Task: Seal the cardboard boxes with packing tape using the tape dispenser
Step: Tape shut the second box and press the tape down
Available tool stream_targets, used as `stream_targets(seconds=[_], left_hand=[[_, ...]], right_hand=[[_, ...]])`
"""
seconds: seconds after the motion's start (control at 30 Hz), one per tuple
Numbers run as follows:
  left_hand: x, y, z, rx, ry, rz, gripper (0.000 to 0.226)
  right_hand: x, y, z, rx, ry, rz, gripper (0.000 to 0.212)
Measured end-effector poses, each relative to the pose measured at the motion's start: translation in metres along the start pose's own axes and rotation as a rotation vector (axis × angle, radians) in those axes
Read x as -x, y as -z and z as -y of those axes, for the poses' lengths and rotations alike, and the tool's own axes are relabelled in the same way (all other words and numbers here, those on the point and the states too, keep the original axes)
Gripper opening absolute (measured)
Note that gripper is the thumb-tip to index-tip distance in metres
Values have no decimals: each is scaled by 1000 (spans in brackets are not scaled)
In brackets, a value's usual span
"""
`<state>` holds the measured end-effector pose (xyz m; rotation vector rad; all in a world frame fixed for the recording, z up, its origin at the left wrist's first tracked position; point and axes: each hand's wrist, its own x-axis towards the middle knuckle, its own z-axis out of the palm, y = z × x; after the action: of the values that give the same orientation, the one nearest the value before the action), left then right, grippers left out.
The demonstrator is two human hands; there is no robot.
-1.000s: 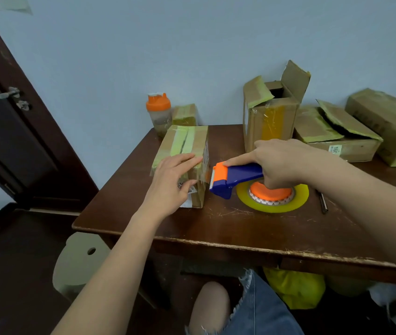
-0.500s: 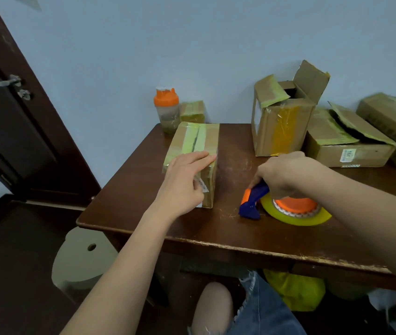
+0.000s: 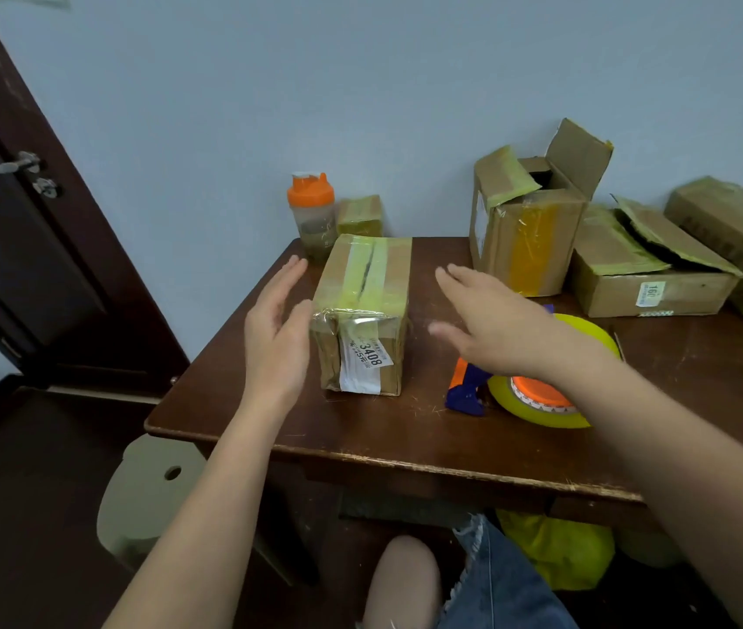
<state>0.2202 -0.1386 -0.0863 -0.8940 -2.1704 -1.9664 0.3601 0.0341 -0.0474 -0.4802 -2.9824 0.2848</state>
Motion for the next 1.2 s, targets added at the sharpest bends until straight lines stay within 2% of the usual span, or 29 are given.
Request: stream_targets(seconds=[0.07,0.17,0.27,0.33,0.4,0.63,0.8,0.93,1.0,1.1,1.2], left_hand=[[-2,0,8,75,110,-8,41],[-3,-5,19,217,183,30,46],[1,-13,23,328,226,112,51],[6,-18,28,384,232,138,52],[11,-19,32,369,233,134,52],[20,-21,20,251,274,165,74],[45,-19,6,171,199,278,54],[51,-10,16,50,192,302,66],[47,-7,15,-17,170,276,57],[42,-4,13,-83,27,264,37],[35,-2,16,-126,-134,252,30]], right_hand=[[2,-12,18,-379,-23,-179,66],[0,-34,41,-836,-80,-250,68],[-7,-55,57,-1131,-74,-240,73],[-13,-70,63,-1209,-48,-236,76],[-18,-79,66,-1223,-38,-240,78],[-22,-81,64,-1268,-51,-197,78],[-4,-67,51,-1212,4,-180,64],[4,-69,30,-1015,56,-235,47],[3,-70,22,-921,83,-268,45],[-1,-68,12,-836,122,-322,36],[-6,-67,3,-769,183,-372,33]])
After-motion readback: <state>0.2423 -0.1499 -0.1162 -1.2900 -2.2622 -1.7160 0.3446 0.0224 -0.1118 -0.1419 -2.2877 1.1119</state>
